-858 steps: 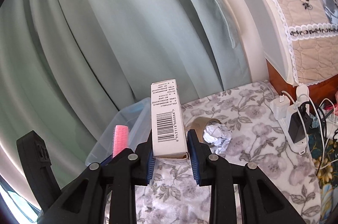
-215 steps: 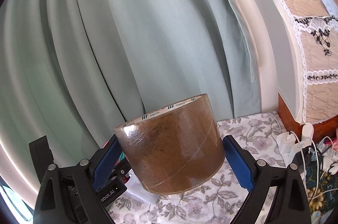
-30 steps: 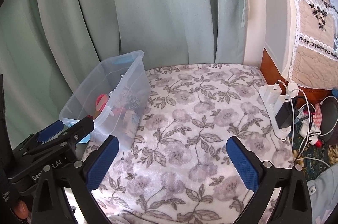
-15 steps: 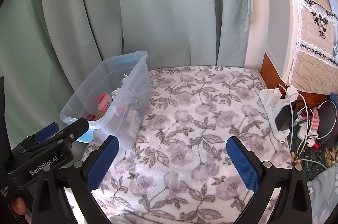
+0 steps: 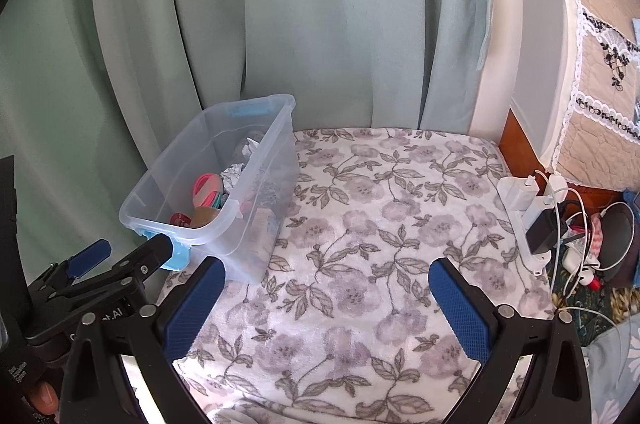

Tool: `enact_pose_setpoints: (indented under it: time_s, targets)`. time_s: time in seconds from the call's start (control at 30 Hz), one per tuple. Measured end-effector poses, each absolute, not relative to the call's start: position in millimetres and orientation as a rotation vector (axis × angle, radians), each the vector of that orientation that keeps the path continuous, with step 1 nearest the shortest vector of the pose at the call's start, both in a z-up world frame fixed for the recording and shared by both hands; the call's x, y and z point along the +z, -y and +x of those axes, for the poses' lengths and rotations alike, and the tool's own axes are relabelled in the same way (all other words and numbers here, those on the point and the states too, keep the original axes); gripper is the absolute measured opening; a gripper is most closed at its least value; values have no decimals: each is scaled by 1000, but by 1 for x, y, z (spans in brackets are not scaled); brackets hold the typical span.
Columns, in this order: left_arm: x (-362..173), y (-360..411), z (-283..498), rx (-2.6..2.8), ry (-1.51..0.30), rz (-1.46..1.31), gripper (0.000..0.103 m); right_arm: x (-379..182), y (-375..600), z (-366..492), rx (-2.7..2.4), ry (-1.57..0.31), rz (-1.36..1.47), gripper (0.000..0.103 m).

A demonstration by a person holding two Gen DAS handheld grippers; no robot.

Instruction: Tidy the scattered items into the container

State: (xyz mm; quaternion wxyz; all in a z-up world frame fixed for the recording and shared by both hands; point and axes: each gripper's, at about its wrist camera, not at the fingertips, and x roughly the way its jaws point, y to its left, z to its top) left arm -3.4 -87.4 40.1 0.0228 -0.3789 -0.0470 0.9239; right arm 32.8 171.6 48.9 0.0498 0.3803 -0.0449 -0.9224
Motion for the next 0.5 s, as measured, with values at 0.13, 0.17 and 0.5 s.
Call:
enact_pose_setpoints:
  time_s: [0.13,0.17,0.5]
  targets:
    - [38,94,-4,2851,152,-1173,99,50,-165,32,-2805,114,1171,103]
    - [38,95,-3,2852,150,-1170,99,50,-164,32,-2805,110,1174,103]
    - [36,99,-2,2865,153,-1172,99,51,-158,34,-2810,97,1179,103]
